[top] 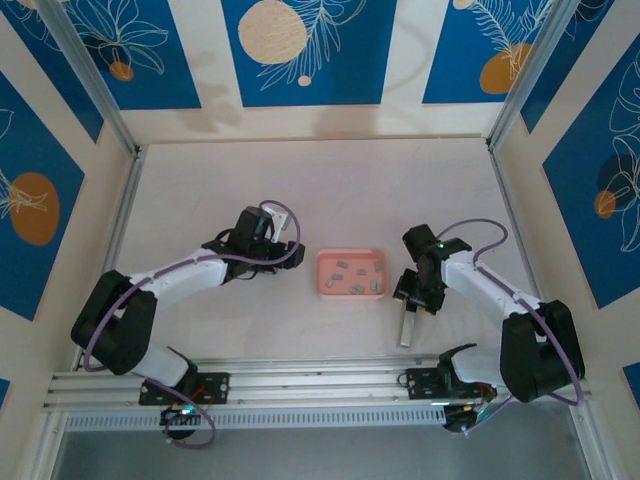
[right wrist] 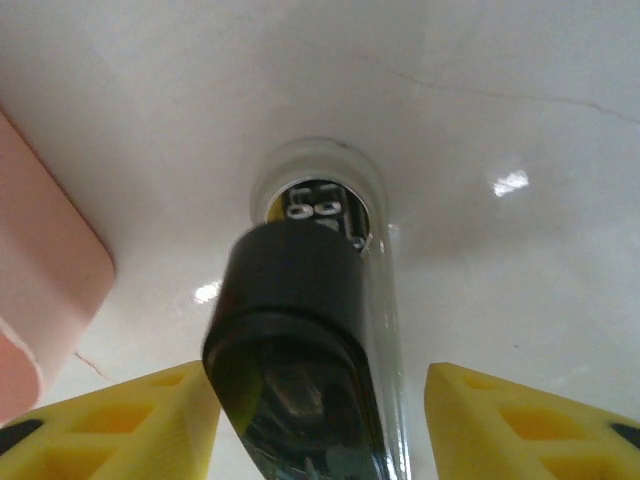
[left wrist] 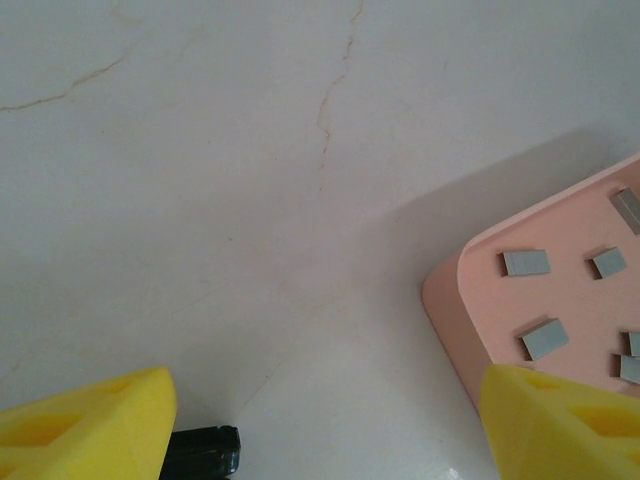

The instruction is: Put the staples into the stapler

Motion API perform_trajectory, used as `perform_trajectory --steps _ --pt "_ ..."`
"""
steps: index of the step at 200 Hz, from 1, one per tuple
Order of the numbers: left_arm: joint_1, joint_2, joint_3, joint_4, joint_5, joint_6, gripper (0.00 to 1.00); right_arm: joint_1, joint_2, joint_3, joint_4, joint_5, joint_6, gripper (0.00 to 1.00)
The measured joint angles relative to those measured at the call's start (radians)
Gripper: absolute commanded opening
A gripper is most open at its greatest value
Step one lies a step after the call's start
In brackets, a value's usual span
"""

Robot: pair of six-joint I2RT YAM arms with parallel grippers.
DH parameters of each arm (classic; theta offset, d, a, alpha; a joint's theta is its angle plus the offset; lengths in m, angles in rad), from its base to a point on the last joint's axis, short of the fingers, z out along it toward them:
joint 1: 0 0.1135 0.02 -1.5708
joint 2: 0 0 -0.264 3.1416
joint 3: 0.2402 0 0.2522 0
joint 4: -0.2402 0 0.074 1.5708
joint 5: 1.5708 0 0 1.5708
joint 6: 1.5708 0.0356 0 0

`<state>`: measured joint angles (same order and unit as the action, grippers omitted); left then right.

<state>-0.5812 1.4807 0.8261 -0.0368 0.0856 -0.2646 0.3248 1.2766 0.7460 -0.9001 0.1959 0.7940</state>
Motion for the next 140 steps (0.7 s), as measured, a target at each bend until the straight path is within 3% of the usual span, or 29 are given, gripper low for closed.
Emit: perform_trajectory --steps 67,108,140 --pt "0.0 0.002 0.006 -0.002 0.0 0.002 0.79 -0.002 -0.006 0.0 0.021 0.013 -0.027 0.2" --pt "0.0 -0.029 0.044 -0.044 0.031 0.051 0.79 -0.002 -0.225 0.015 0.027 0.021 -0.097 0.12" --pt "-0.001 -0.101 0.078 -0.055 0.146 0.146 0.74 -0.002 -0.408 0.039 0.114 -0.033 -0.262 0.08"
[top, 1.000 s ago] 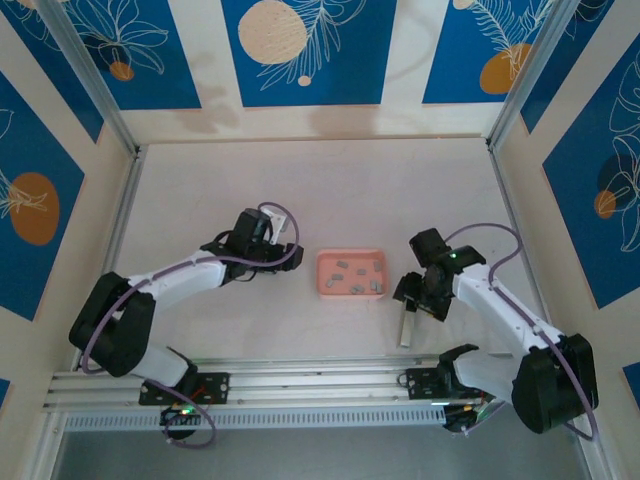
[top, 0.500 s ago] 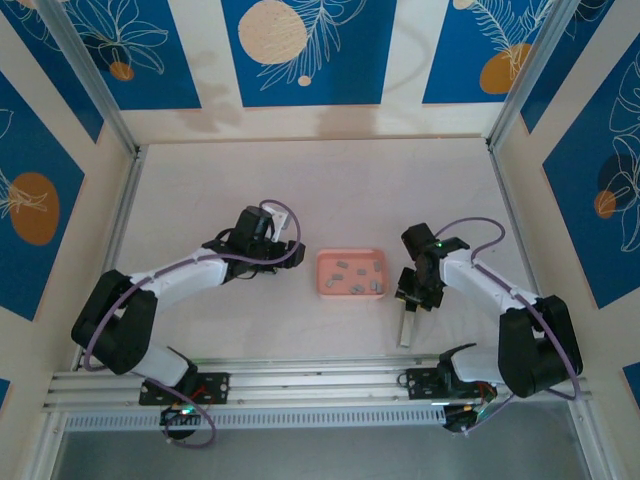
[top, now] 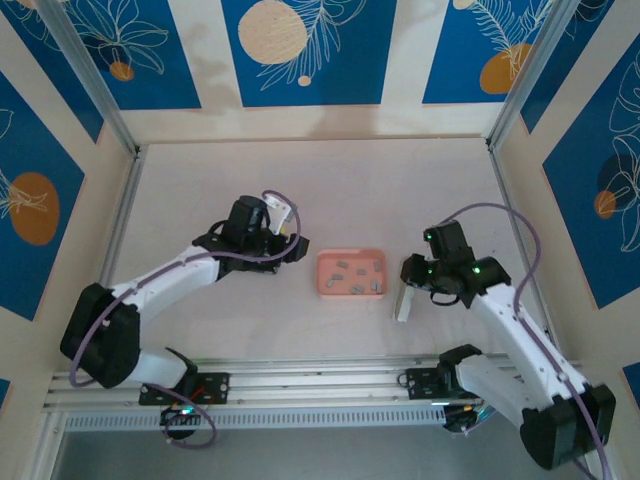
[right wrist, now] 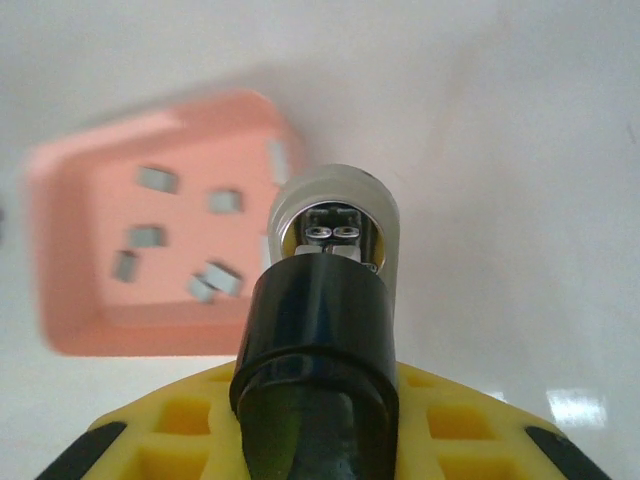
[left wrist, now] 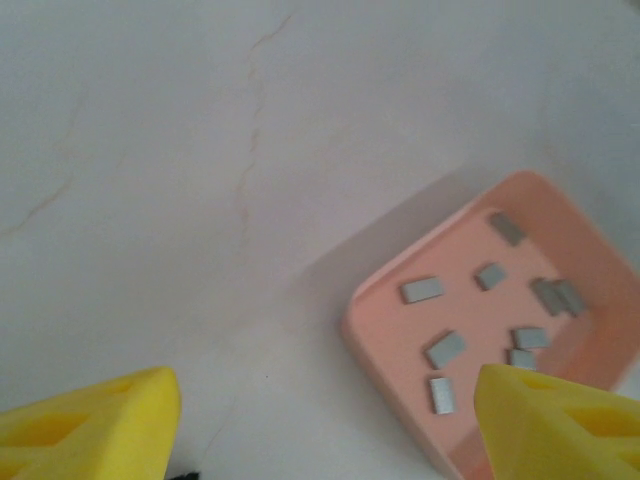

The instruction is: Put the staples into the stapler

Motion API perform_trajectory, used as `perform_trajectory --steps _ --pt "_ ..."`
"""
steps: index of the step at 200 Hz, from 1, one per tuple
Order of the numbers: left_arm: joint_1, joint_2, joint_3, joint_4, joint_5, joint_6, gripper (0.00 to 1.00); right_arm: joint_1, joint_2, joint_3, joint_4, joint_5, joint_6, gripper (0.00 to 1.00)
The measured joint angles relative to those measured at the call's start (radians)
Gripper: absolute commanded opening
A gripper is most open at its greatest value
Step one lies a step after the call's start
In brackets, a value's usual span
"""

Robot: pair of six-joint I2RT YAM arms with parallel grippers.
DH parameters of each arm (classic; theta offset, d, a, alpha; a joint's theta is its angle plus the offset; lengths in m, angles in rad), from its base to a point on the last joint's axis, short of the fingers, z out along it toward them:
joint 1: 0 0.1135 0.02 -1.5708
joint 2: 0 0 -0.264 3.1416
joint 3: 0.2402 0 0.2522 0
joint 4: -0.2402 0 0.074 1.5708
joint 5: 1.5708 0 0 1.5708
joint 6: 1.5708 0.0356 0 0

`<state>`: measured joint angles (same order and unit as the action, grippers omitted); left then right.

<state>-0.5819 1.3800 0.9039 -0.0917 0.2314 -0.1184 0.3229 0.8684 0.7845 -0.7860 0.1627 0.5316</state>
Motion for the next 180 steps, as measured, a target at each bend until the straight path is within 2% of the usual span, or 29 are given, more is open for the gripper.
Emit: perform_trajectory --steps 37,67,91,128,158,180 --pt "-0.002 -0.102 0.001 0.015 0.179 0.141 0.68 -0.002 -0.058 0.0 0.202 -0.228 -0.303 0.0" --pt "-0.003 -0.191 -0.032 0.076 0.332 0.275 0.66 0.006 0.003 0.005 0.308 -0.486 -0.605 0.0" --pt "-0.005 -0.238 -0.067 0.104 0.436 0.374 0.67 0.029 0.093 0.056 0.311 -0.621 -0.792 0.0" --pt "-0.029 -0.24 -0.071 0.1 0.517 0.487 0.69 0.093 0.193 0.123 0.311 -0.732 -0.989 0.0" --pt "-0.058 -0.206 -0.07 0.098 0.538 0.542 0.69 0.142 0.261 0.164 0.296 -0.761 -1.071 0.0" --pt "-0.067 -0.175 -0.07 0.098 0.539 0.563 0.66 0.158 0.285 0.186 0.284 -0.785 -1.107 0.0"
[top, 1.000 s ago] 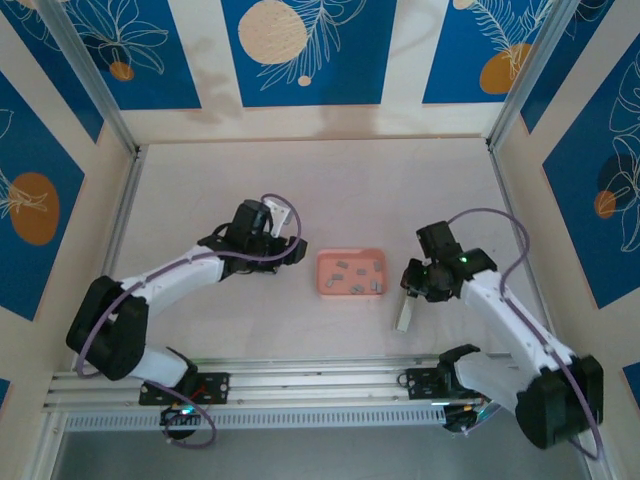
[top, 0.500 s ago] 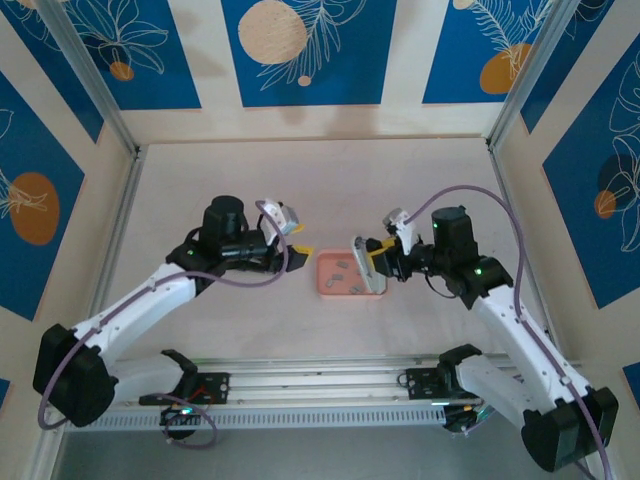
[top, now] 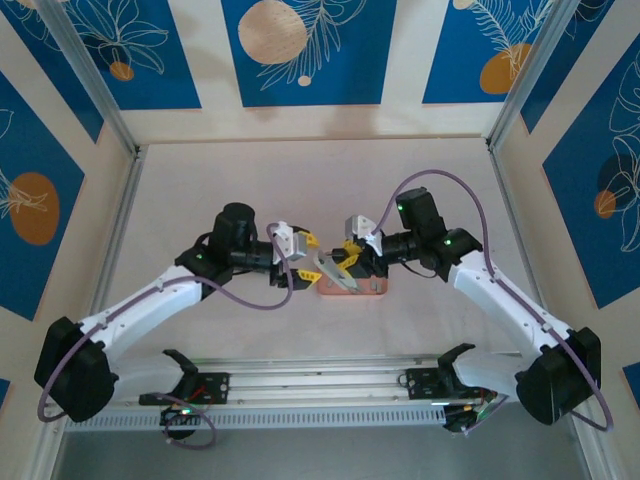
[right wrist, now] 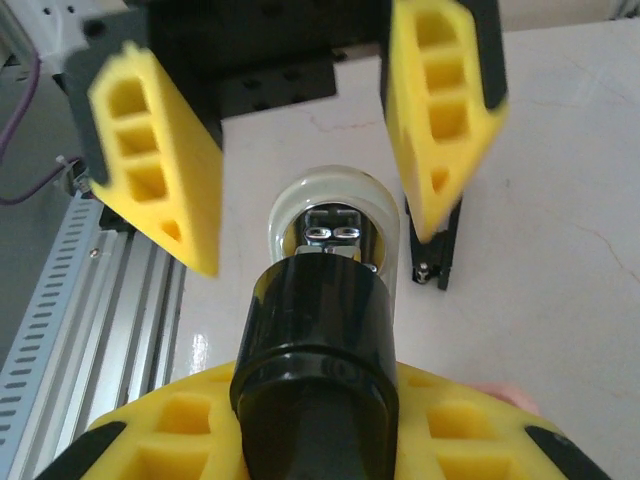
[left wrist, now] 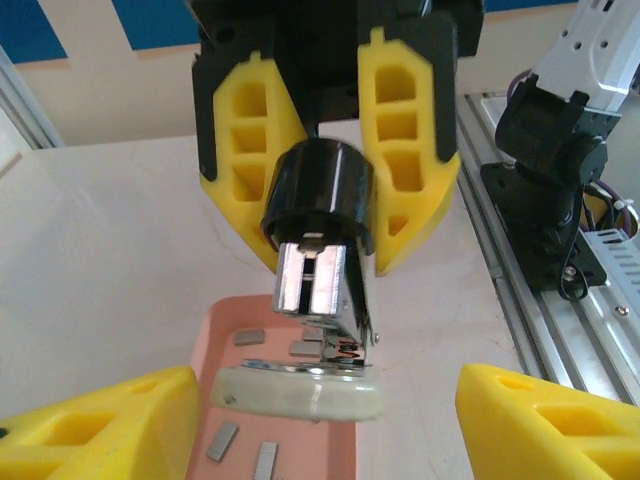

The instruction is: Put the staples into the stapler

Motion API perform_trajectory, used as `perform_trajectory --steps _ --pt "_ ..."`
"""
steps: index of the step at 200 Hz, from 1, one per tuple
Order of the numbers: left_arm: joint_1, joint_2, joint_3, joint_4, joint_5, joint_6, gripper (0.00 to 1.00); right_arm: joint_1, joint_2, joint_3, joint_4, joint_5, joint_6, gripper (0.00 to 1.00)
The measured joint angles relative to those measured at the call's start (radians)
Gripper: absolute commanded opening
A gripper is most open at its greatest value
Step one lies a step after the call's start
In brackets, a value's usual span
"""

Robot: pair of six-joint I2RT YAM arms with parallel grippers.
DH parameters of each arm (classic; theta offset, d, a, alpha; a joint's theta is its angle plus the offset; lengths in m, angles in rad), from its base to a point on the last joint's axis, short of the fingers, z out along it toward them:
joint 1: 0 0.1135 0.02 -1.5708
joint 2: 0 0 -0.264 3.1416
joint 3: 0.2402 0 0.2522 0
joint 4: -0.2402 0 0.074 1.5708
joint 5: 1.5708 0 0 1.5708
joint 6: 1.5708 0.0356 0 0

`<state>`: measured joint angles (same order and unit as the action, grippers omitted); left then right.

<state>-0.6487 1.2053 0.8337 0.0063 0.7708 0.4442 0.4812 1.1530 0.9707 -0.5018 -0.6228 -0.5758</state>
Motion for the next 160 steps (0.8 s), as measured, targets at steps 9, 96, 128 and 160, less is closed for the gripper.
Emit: perform_trajectory --steps 9,96,128,160 --pt "0.0 0.011 0.0 0.0 0.001 0.008 0.64 0.003 0.005 0.008 -0.008 -0.012 -0.012 0.0" --pt "-0.003 0.034 0.01 0.069 0.053 -0.011 0.56 0.011 0.058 0.054 -0.062 -0.047 -0.072 0.0" --pt "-0.004 0.034 0.011 0.084 0.061 -0.021 0.3 0.01 0.069 0.062 -0.071 -0.046 -0.085 0.0" --pt "-0.005 0.033 0.012 0.079 0.061 0.005 0.11 -0.005 0.068 0.061 -0.063 -0.048 -0.096 0.0"
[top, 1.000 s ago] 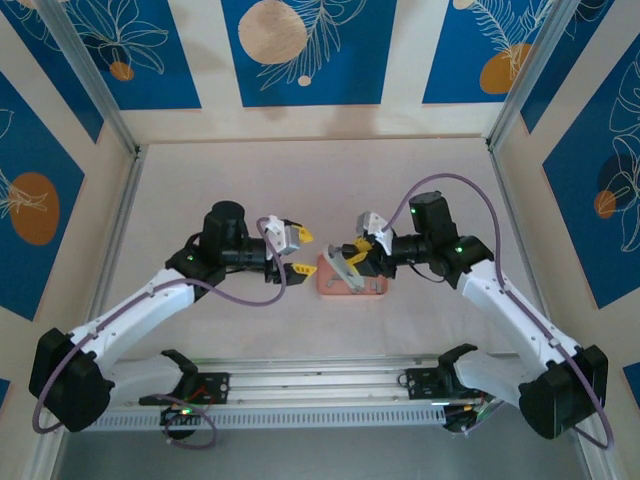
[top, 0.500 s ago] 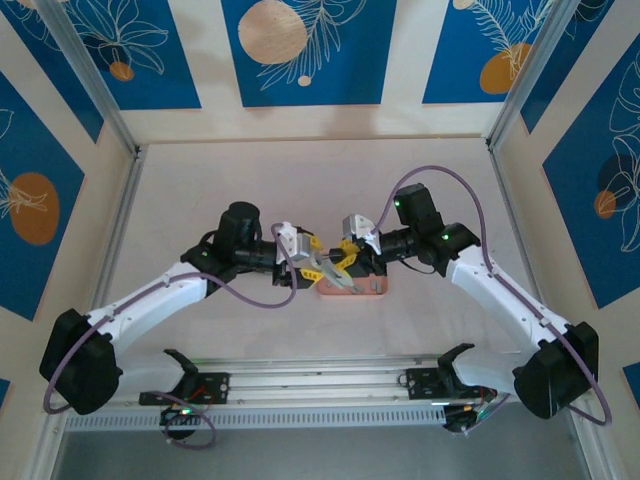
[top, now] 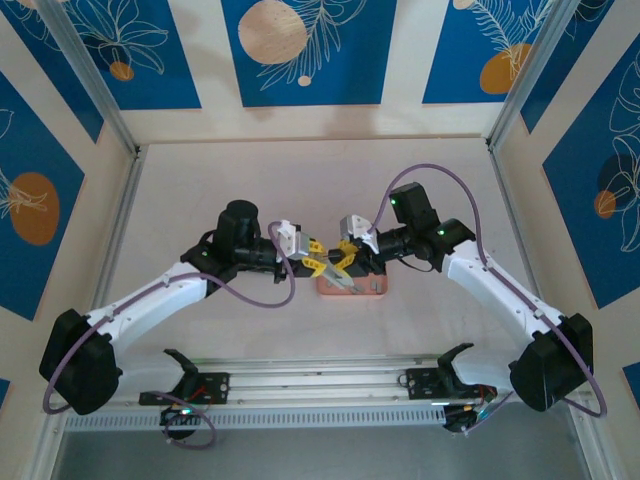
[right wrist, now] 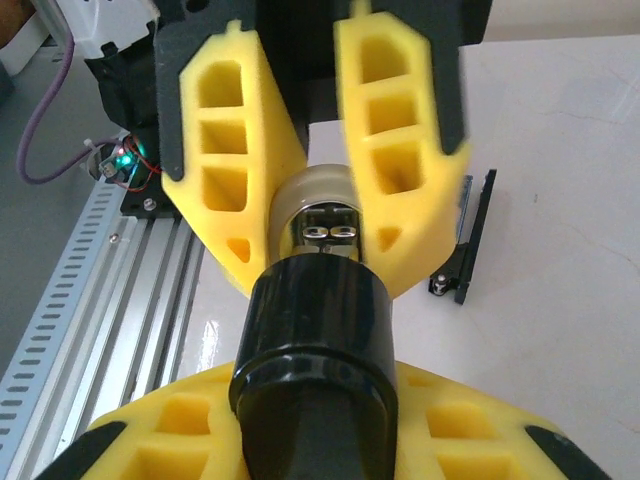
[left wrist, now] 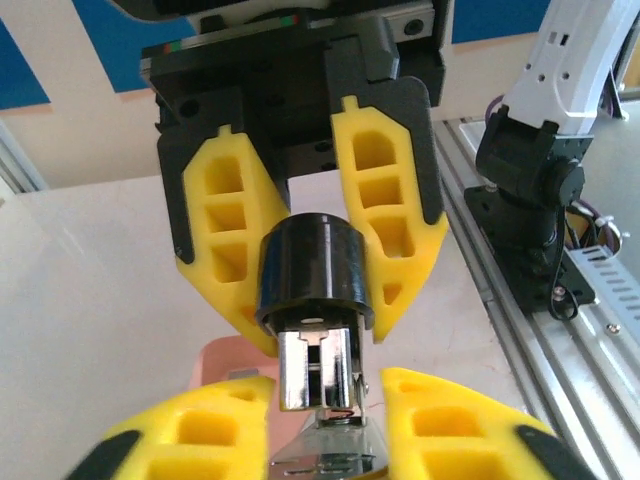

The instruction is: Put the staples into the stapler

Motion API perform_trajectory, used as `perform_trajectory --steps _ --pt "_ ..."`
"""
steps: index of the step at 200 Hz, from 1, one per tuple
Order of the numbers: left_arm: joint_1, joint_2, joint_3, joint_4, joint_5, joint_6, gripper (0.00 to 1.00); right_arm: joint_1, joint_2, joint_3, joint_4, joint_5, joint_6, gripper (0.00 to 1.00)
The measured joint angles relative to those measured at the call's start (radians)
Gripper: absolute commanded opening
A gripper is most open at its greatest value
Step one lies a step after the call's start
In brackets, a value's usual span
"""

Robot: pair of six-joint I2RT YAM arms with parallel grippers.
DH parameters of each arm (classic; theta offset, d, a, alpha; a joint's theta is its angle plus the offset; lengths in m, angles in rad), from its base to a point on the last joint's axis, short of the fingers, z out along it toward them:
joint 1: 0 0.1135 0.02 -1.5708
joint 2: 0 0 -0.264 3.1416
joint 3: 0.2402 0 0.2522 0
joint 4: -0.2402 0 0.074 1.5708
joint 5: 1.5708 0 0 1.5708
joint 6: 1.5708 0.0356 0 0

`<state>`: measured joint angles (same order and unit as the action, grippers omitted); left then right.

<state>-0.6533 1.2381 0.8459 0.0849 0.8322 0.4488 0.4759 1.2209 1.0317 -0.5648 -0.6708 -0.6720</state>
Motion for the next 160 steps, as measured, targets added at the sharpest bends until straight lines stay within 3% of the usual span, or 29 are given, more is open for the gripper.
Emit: perform_trajectory --steps 90,160 --pt "0.044 -0.037 -0.052 0.102 -0.02 0.004 0.09 -0.224 -0.16 -0.136 0.267 -0.263 0.171 0.0" --pt "0.054 0.035 -0.12 0.126 -0.122 -0.018 0.11 -0.323 -0.2 -0.226 0.727 -0.359 0.562 0.0"
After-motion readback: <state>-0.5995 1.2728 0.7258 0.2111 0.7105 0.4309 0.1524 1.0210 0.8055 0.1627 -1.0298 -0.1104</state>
